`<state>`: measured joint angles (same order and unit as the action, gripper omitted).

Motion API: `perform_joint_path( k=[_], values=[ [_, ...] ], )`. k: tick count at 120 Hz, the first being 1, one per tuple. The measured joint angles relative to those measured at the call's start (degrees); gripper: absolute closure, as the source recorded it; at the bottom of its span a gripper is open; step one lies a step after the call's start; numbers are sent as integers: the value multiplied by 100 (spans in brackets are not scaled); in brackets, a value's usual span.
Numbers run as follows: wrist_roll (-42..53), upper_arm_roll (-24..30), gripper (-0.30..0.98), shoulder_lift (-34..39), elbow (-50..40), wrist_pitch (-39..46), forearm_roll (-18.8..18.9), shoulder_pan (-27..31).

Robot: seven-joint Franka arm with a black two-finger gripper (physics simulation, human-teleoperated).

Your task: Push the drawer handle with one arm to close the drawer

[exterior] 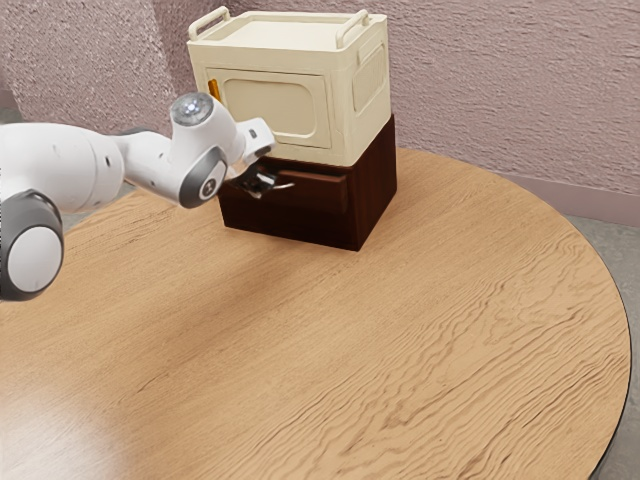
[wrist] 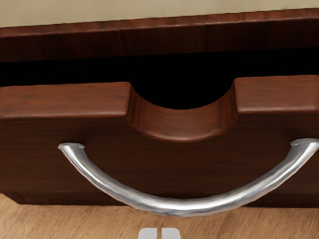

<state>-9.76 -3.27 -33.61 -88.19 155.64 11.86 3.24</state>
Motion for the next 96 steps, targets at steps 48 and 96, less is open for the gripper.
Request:
perform_joint_path(
  k=[48, 96],
  values=[
    [7, 137, 79, -459, 560, 248, 90, 125],
    [-73, -62, 79, 1038, -1497, -83, 73, -390]
  ],
)
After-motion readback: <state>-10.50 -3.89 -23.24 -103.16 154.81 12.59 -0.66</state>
